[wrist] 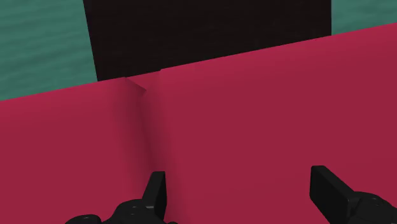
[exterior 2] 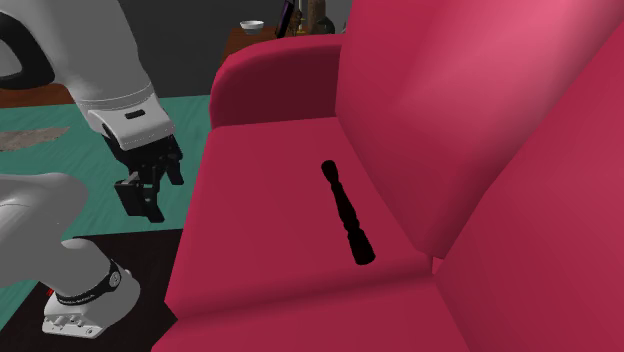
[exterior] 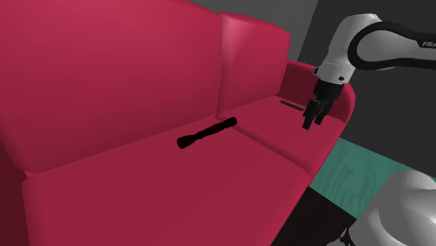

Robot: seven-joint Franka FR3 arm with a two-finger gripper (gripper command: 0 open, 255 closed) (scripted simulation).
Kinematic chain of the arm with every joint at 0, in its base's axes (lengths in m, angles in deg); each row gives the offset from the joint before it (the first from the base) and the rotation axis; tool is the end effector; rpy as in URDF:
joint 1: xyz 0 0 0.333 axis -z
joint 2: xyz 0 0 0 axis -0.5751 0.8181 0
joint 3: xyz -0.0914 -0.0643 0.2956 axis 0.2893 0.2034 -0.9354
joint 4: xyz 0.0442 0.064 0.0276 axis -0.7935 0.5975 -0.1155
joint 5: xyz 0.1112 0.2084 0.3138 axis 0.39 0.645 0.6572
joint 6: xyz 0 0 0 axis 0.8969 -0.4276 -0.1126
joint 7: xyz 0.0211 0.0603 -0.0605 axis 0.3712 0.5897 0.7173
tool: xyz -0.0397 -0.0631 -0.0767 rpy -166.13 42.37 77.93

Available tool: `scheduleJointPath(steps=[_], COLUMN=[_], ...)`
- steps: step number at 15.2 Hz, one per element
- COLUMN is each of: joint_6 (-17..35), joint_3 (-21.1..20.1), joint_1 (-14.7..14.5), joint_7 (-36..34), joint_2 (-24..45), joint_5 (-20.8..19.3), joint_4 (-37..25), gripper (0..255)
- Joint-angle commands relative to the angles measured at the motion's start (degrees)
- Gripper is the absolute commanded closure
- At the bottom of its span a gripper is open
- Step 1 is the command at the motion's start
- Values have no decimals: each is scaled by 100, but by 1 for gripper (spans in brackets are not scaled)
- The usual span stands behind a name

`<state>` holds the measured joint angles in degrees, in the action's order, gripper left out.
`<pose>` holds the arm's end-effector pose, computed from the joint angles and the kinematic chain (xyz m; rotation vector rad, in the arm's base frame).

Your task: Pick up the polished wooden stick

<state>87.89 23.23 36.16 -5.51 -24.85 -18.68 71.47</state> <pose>0.3049 -0.0351 0.5577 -3.1089 0.1070 0.0400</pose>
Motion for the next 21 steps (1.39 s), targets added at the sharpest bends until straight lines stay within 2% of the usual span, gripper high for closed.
scheduleJointPath(steps=[1,6,11,16,21], joint_6=[0,548,1070,1479,1700], joint_3=[0,-760,-1436,-1991,-2358], joint_1=[0,81,230,430,577], joint_7=[0,-1521,-3009,-4502,-6005], joint_2=[0,653,1583,2696,3926], joint_5=[0,439,664,602,253], joint_4=[0,-110,-522,-1202,-2116], gripper=[0,0,0,0,0])
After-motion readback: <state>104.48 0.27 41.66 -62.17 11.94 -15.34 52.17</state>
